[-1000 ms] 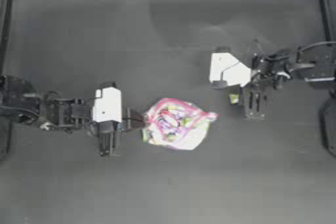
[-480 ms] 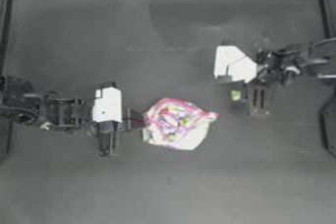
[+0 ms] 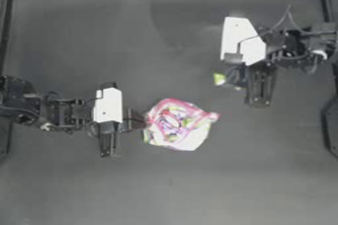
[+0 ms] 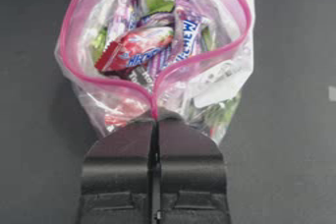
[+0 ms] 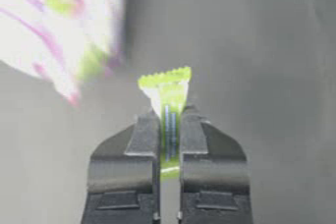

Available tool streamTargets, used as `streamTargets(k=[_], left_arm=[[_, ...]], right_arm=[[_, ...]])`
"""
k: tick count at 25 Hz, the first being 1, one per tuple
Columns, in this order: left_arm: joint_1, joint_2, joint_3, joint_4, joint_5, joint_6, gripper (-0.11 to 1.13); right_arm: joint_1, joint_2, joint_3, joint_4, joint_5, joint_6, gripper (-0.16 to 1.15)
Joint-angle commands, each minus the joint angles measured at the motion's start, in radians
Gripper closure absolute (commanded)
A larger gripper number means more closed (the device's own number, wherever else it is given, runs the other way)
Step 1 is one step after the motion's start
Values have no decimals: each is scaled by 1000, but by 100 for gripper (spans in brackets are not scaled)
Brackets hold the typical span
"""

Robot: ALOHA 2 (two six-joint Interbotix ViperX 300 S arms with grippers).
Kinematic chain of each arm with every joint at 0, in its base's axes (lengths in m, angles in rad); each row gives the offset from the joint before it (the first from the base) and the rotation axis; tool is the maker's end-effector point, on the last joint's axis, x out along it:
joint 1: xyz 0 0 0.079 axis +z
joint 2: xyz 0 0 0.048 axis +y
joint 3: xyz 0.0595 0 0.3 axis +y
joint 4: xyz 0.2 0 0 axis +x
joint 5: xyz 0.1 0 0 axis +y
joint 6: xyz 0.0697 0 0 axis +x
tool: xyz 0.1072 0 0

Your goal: Put candy in bag

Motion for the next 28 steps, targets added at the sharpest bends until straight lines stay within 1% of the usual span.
streamTargets(k=[1, 7, 12, 22, 28], left_arm=[[-2, -12, -18, 0, -8, -2, 98], [-2, -12, -18, 2, -8, -2, 98], [0, -12, -18, 0, -8, -2, 98], [0, -12, -18, 2, -9, 0, 98], [-2, -12, -18, 2, -8, 0, 98]], right_arm=[[51, 25, -87, 11, -8, 2, 78], [120, 138, -181, 6, -2, -2, 78], [160, 224, -235, 9, 0, -5, 78], [178, 341, -295, 11, 0, -8, 78], [178, 373, -301, 3, -8, -8, 78]])
